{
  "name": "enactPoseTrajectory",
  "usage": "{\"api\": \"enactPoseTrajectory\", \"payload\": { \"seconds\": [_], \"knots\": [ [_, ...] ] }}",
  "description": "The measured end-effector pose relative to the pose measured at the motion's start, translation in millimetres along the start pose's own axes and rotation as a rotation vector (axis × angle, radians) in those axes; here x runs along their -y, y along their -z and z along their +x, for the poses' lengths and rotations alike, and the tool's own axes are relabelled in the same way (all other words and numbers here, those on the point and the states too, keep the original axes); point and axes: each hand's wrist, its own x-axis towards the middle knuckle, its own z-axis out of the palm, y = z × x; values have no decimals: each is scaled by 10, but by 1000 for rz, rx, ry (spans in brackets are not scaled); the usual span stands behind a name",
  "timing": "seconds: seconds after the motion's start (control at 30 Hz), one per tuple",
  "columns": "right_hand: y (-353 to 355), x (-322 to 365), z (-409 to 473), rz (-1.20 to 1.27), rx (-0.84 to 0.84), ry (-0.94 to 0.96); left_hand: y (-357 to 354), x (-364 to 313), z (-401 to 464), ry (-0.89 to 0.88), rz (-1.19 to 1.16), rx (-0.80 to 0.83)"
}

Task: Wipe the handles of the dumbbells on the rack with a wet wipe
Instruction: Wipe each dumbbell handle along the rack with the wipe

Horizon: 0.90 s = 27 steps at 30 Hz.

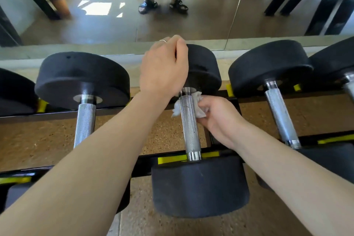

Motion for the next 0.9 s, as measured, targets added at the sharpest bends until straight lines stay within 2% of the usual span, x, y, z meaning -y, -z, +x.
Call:
{"api": "enactPoseTrajectory", "payload": {
  "seconds": [0.07,0.17,0.27,0.37,0.47,0.57,0.7,0.8,0.9],
  "knots": [
    [-5,29,22,284,78,-122,-13,11,-4,12,10,-7],
    [-57,36,48,485,135,-286,-10,3,-11,28,17,-14],
    [-96,49,48,518,155,-325,-19,-11,-6,51,35,-25],
    [-87,38,43,439,98,-245,-31,-9,-1,68,22,-31],
    [-88,4,36,193,-43,-74,-32,-3,-11,59,23,-34],
    [-74,42,-60,-263,-206,153,-25,-22,-14,59,39,-42],
    [-158,27,-320,-1085,-109,700,-21,-13,-11,50,21,-34],
    [-246,-24,-287,-1538,-87,808,-24,-9,-22,42,3,-28],
    [-204,56,-293,-1638,-25,856,-17,-7,-16,39,12,-20]
  ]
}}
